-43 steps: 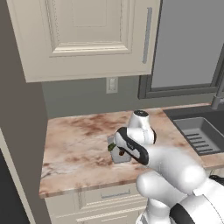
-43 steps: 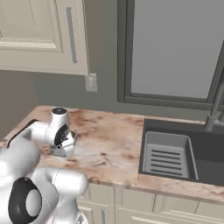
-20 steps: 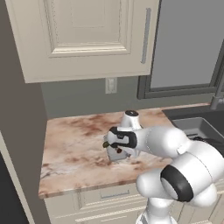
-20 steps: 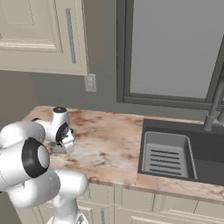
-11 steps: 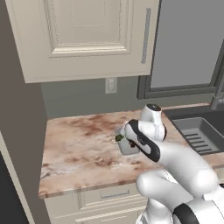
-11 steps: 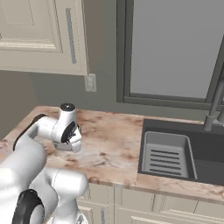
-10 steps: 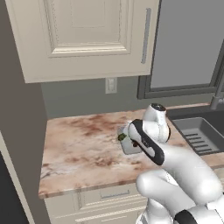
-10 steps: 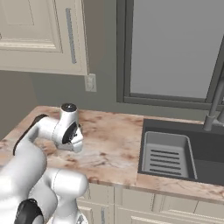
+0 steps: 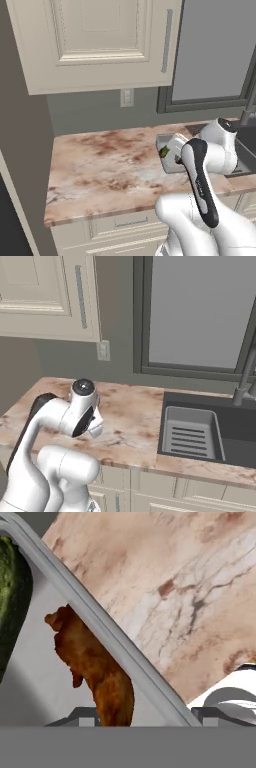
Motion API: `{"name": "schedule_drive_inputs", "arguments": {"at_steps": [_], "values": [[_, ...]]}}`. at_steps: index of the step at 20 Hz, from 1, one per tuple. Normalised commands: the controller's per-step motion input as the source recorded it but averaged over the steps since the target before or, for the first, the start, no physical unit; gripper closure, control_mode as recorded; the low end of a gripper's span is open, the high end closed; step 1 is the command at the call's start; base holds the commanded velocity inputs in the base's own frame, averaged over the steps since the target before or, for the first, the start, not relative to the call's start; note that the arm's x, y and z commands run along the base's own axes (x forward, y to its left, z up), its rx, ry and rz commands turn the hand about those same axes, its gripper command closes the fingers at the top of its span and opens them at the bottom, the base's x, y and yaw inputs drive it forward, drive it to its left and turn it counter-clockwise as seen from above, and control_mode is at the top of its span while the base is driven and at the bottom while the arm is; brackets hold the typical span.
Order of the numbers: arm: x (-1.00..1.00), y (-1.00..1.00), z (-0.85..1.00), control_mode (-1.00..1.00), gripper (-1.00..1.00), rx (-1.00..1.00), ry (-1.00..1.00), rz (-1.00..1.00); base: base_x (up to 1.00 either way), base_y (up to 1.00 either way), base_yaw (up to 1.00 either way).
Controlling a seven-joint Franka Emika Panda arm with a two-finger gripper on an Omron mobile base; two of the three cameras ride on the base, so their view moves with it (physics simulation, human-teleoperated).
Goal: Place the tupperware on the second highest shelf of the fridge. Make space for the tupperware among the existing items by rearranging them on the shelves if needed. Close the fridge door when finished.
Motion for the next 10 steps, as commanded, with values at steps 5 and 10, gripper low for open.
{"name": "schedule_drive_inputs", "arguments": {"at_steps": [5, 10], "values": [[-0.44, -0.22, 1.0, -1.0, 1.0, 0.0, 0.0, 0.01, 0.0, 0.0, 0.0], [-0.47, 0.0, 0.91, -1.0, 1.0, -0.01, -0.04, 0.0, 0.0, 0.0, 0.0]]}}
